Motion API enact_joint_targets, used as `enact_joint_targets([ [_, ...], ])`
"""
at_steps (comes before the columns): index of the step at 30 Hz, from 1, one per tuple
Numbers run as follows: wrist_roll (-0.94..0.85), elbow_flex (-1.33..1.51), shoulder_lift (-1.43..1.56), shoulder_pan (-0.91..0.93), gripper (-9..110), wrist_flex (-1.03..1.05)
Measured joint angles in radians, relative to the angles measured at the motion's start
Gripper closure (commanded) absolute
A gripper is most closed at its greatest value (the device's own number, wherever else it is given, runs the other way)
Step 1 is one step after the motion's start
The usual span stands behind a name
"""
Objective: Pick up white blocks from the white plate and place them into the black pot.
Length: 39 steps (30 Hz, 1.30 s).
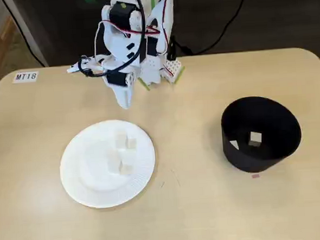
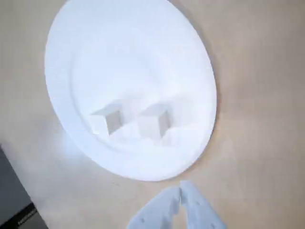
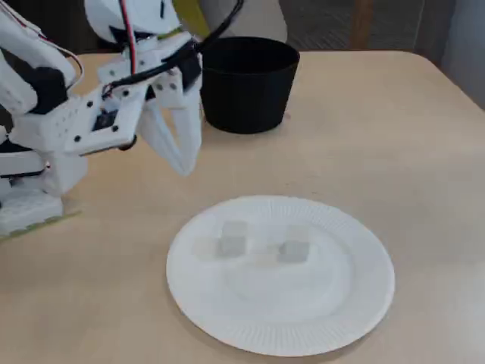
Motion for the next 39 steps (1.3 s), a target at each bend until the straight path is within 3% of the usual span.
enact_joint_targets([
  [4, -0.044, -0.021, -0.121, 0.012, 103, 0.0],
  [10, -0.129, -0.137, -0.314, 0.084, 79, 0.025],
  [15, -0.183, -0.195, -0.433, 0.114, 73, 0.032],
  [39, -0.032, -0.301, -0.741, 0.029, 75, -0.147],
])
